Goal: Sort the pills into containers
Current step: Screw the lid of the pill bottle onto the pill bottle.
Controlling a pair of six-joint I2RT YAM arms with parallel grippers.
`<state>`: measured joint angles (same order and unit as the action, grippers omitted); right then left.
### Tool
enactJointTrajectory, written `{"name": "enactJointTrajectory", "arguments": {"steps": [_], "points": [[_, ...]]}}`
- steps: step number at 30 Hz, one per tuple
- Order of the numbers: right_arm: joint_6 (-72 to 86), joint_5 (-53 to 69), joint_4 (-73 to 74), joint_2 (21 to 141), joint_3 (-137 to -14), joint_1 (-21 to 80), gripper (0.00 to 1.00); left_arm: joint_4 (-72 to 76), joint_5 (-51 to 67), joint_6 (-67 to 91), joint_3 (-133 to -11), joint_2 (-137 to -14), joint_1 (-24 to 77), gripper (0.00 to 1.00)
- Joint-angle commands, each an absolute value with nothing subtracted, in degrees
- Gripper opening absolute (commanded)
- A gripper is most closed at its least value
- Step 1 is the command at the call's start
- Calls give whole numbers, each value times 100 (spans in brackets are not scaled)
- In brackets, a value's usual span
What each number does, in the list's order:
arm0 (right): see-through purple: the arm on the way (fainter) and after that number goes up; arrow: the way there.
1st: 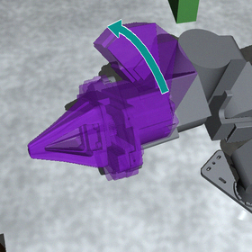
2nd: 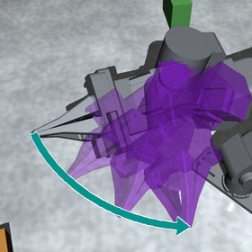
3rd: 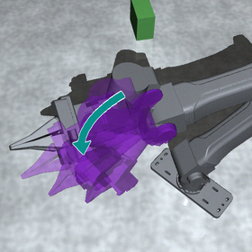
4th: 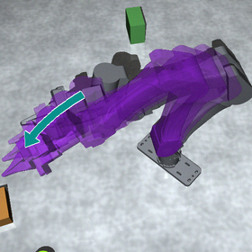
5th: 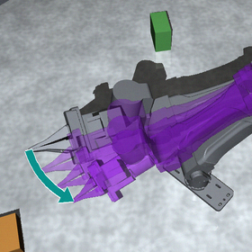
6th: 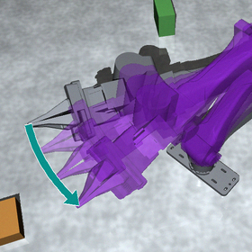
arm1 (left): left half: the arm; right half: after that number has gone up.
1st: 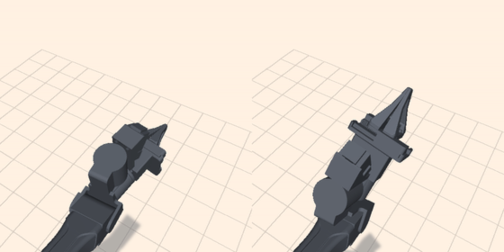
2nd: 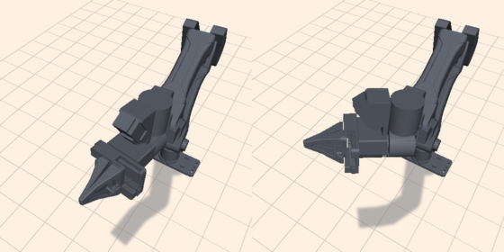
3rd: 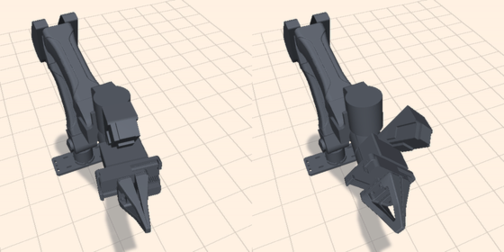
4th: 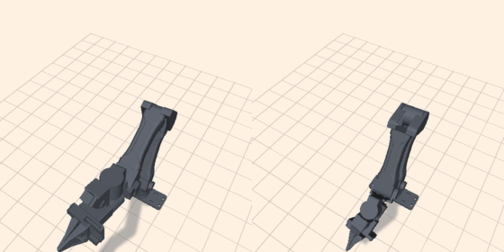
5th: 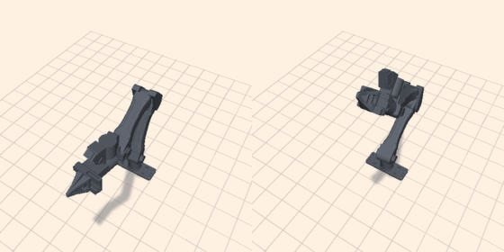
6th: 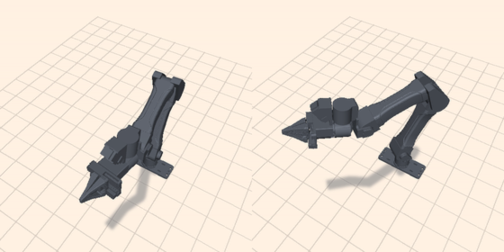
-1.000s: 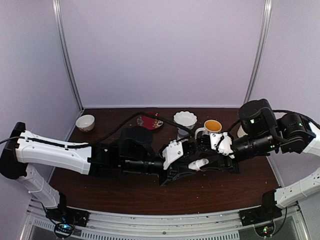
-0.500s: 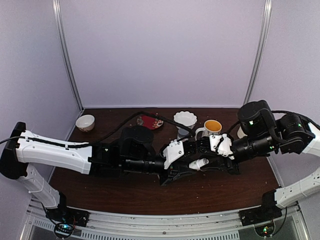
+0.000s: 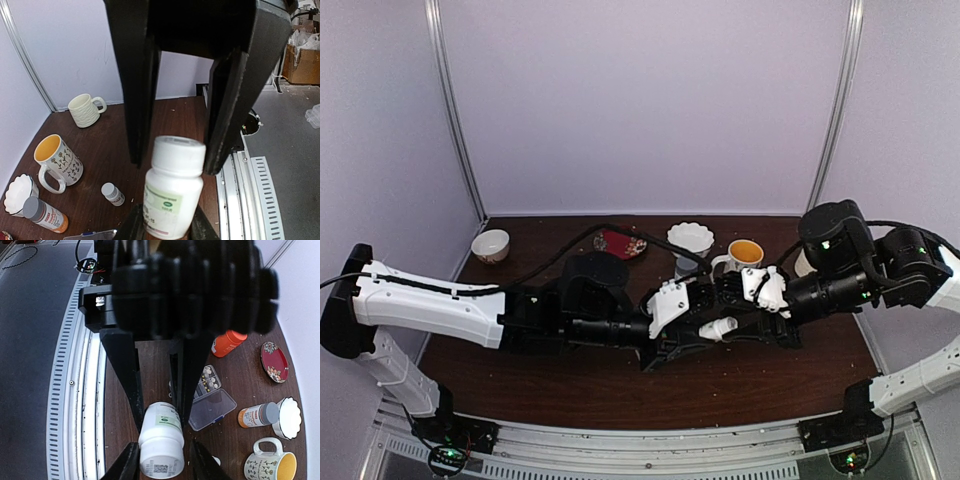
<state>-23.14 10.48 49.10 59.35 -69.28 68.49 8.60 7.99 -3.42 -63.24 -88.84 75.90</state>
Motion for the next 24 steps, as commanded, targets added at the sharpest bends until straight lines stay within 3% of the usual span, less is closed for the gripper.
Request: {"name": "enactJointTrajectory", "arguments": {"steps": [1,3,6,11,14,19,24], "points": [[-2272,975,4978,5857,-6943,6865,33,978,887,-301,-6530,-8924,7581,0],[-2281,978,4992,5869,-6951,6869,32,984,890,-300,-6530,-8916,7589,0],[-2296,1011,5017,5915,-6988,6865,18,987,901,-304,-6539,-8912,7587,0],[-2295,1009,5038,5942,-7018,6864,15,951,891,-308,-6530,-8916,7593,0],[-2230,1005,5008,5932,-7007,6866,0,946,854,-314,-6522,-8916,7583,0],[-1300,816,4708,5988,-7040,6864,0,870,540,-480,-6537,-8924,7590,0],[588,482,4669,6151,-7320,6865,0,747,-55,-790,-6523,-8861,7586,0]]}}
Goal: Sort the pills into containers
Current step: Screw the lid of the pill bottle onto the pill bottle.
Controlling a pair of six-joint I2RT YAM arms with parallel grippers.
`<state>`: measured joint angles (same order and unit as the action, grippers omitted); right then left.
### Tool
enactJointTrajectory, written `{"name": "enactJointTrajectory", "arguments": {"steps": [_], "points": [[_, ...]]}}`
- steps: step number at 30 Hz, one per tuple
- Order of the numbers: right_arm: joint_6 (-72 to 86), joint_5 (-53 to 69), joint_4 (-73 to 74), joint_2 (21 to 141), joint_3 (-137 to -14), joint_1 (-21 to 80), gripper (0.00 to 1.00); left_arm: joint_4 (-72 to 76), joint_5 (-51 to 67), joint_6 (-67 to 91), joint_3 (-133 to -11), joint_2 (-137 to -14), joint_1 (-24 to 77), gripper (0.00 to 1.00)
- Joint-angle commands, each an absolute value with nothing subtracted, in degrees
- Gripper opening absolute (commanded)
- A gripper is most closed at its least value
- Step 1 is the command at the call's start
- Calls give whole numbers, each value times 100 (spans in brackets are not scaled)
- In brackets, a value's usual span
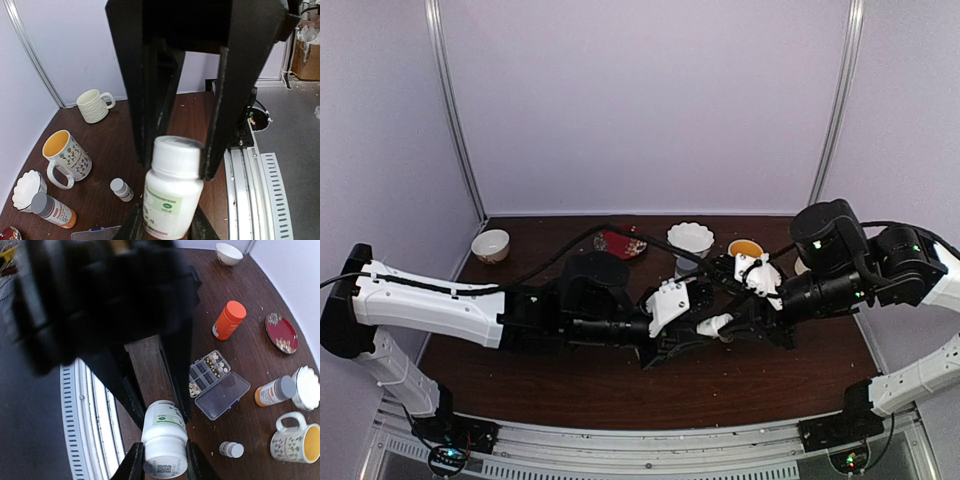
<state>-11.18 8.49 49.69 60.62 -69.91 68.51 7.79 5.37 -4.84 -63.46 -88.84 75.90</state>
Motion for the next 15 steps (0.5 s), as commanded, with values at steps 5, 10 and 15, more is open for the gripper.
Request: {"name": "enactJointTrajectory", "arguments": {"steps": [5,10,15], "points": [[2458,241,4674,6186,-7286,6864,0,876,-458,-988,-6495,-8798,7585,0],[4009,240,4331,6203,-7055,6869,0,1053,-681,-1041,-6478,-8789,7590,0],[5372,453,3660,6014,-6608,6779,0,1070,-1006,-1179,-6461,-8821,7623,0]]}}
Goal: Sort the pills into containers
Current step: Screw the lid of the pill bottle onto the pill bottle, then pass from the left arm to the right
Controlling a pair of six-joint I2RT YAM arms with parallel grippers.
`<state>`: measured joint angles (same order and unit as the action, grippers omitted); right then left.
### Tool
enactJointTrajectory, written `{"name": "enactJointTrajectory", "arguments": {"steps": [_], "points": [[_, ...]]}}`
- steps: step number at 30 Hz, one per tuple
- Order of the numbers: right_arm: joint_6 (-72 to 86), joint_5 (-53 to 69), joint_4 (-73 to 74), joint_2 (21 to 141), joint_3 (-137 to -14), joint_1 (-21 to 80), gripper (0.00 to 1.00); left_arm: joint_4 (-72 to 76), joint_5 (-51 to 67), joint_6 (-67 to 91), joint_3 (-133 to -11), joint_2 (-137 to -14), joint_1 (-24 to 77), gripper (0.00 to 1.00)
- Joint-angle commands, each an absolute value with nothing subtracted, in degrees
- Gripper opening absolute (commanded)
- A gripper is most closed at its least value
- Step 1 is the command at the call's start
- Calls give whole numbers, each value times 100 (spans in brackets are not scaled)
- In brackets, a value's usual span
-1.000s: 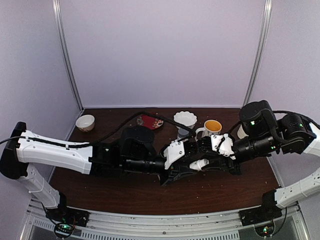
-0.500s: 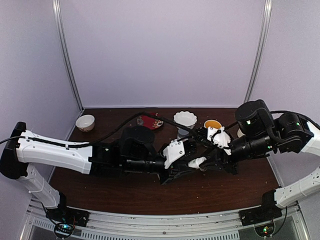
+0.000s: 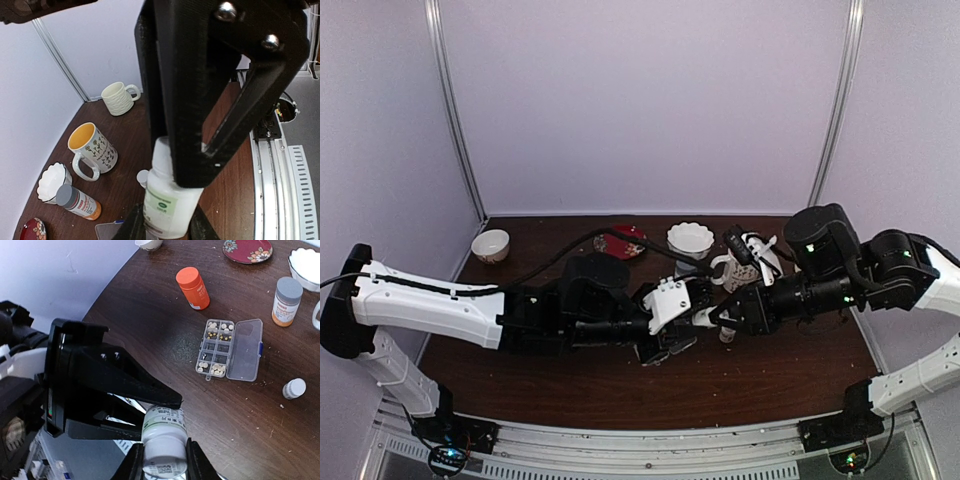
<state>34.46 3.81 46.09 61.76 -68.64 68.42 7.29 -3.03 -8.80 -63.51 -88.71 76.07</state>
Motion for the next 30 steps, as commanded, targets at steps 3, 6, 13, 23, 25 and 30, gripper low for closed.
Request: {"name": "enactJointTrajectory", "arguments": {"steps": [3,6,13,23,25,30], "points": [[5983,503,3276,5869,-6368,6720,0,1048,-1343,-1350,-6460,-8861,7709,0],[6346,431,3115,5777,-6266,6699,0,1043,-1643,-1481,-6475,-8917,7769,0],[6695,347,3077,5758,-6271,6697,0,1045,-2670,-1878,-6627,-9104,7979,0],[5967,-134,3357,5582,-6027,6578,0,1177,-2892,-1478,-6603,-9126,8038,60],[5363,-364,3928,5560,-6151,6401,0,965,-2366,-1028,-6584,-9034,7928,80],[3685,-761,5018,5294,-6006,5647,0,776,-2069,-225,-6308,-8774,7781,89]]}}
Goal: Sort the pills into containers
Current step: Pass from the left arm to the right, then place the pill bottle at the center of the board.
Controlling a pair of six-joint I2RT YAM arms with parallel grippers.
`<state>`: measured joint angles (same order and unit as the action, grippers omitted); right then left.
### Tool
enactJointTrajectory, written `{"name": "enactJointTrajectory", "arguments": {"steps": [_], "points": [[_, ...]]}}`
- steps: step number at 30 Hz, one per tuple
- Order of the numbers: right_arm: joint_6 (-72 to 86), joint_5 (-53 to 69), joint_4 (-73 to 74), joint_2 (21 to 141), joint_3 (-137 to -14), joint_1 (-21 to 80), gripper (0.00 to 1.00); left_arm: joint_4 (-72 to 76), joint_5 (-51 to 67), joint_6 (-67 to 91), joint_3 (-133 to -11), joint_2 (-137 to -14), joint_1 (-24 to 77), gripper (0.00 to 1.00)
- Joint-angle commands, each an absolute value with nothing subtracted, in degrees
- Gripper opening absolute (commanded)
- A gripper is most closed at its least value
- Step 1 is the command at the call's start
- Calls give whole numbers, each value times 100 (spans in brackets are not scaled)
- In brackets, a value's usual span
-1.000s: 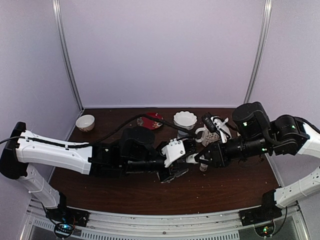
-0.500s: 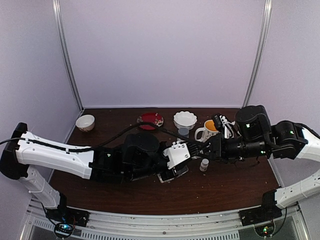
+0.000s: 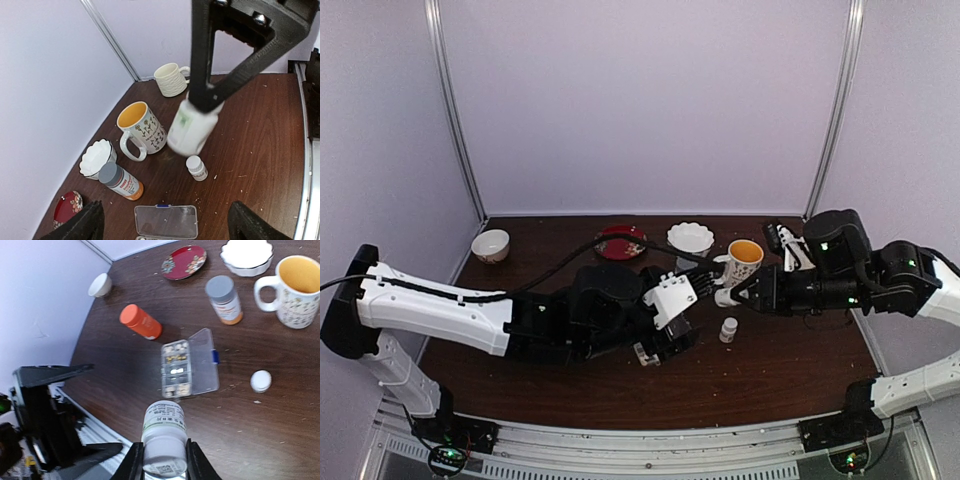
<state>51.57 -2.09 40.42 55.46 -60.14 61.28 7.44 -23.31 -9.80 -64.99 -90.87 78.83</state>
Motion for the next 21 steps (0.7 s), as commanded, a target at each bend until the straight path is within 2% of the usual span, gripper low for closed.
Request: {"name": "enactJointTrajectory", "arguments": {"steps": [1,4,8,15,21], "points": [[3463,-904,5230,5280,-5924,5500,0,620,-2072,-108,-6298,-8711,7769,91],[3026,-1076,5704,5426,-5646,5024,0,-384,-2382,695,-6526,-8573,7634,97],[2656,-770,5440,5718,-5065,4482,0,-1296,-2314,1601,-6716,-8413,7341,98],[2191,-183,4219,6736,-4444,3899,5,-841,-2507,1770,-5897,-7596,7305,98],[1785,222,3912,7660,-4530,3561,17,-1155,-2715,1866,-5692,-7156,7300,97]]}}
